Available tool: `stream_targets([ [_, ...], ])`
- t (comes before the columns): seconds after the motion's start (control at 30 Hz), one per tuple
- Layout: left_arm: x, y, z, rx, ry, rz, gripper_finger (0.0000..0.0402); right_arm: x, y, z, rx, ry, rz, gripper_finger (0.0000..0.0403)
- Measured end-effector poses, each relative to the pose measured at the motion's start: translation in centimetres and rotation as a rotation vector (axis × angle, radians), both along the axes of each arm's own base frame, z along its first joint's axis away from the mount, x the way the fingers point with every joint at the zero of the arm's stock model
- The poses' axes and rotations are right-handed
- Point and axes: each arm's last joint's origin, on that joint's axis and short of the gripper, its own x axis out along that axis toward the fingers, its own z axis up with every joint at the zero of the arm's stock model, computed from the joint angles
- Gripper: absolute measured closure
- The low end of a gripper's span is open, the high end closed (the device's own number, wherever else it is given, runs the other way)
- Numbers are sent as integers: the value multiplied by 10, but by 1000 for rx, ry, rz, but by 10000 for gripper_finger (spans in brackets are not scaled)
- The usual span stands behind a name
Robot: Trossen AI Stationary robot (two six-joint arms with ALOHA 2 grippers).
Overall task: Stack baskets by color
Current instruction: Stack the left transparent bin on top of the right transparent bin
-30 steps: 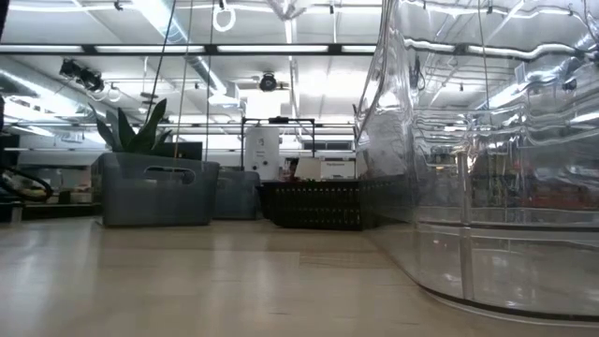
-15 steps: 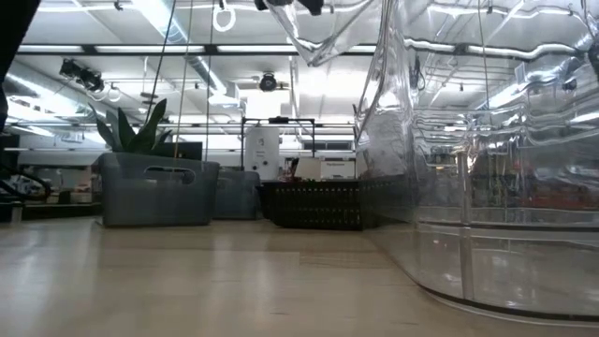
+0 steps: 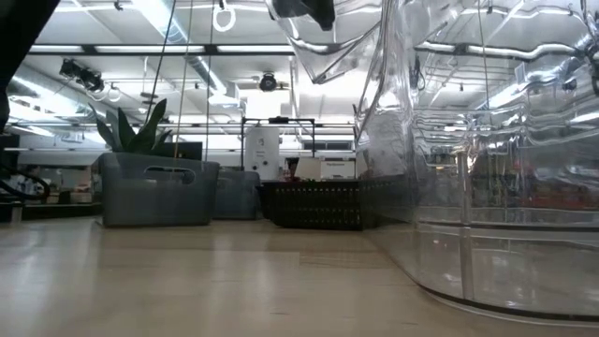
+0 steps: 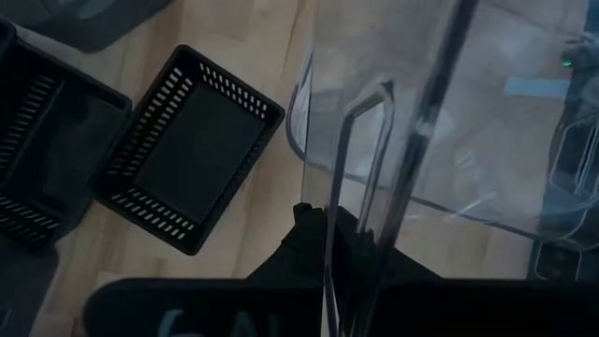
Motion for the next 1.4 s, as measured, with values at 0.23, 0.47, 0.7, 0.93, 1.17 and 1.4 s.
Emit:
stream_targets([
  [0.23, 2, 0, -2, 1, 3, 0, 394, 0, 0, 0, 2, -3, 0, 308],
  [0.47, 7, -3, -19, 10, 82, -35, 394, 0, 0, 0, 1, -3, 1, 308],
  [0.7, 4, -3, -26, -4, 157, -80, 394, 1, 1, -5, -9, -17, 7, 308],
  [0.93, -8, -7, -29, -23, 285, -125, 394, -1, -1, -4, 17, -37, 7, 308],
  [1.17, -9, -16, -26, -28, 274, -151, 394, 1, 1, -7, 30, -43, 8, 308],
  [1.4, -10, -35, -25, 130, 223, -398, 393, 2, 3, -9, 63, -27, -2, 308],
])
